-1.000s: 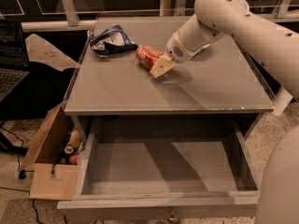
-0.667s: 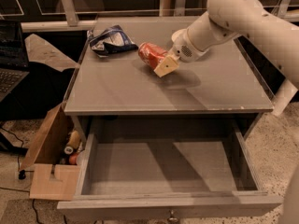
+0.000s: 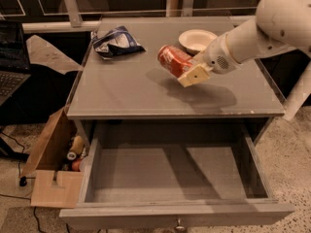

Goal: Place coke can into top drawer

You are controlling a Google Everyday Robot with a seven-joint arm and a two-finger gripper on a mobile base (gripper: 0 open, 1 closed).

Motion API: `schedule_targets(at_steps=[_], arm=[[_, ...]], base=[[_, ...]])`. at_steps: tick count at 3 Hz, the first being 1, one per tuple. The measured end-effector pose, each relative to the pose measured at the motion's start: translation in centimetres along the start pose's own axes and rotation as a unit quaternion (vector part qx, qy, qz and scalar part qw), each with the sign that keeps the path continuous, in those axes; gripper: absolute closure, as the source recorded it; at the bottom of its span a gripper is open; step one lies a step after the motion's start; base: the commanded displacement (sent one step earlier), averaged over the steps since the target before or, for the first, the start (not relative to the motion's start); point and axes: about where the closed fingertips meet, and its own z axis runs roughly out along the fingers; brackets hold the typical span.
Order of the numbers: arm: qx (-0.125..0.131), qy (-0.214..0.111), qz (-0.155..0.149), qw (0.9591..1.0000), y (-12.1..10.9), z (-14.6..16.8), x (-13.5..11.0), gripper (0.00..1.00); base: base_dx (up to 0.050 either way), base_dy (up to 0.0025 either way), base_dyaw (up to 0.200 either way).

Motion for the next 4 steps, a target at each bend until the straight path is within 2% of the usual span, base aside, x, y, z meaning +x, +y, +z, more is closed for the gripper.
schedule_targets(at_steps=[1, 2, 3, 4], arm=[[-0.005, -0.036, 0.002, 0.9993, 3.2, -3.4, 2.1, 1.00], [-0.022, -0.058, 0.017, 0.9979, 7.0, -5.3, 3.6, 1.00], [-0.014, -0.076, 0.052, 0.9956, 10.1, -6.8, 4.8, 1.00], [-0.003, -0.092, 0.091, 0.9916, 12.8, -7.8, 6.2, 1.00]], base=[[0.000, 0.00000, 0.000], [0.000, 0.00000, 0.000], [0.000, 0.00000, 0.000], [0.000, 0.00000, 0.000]])
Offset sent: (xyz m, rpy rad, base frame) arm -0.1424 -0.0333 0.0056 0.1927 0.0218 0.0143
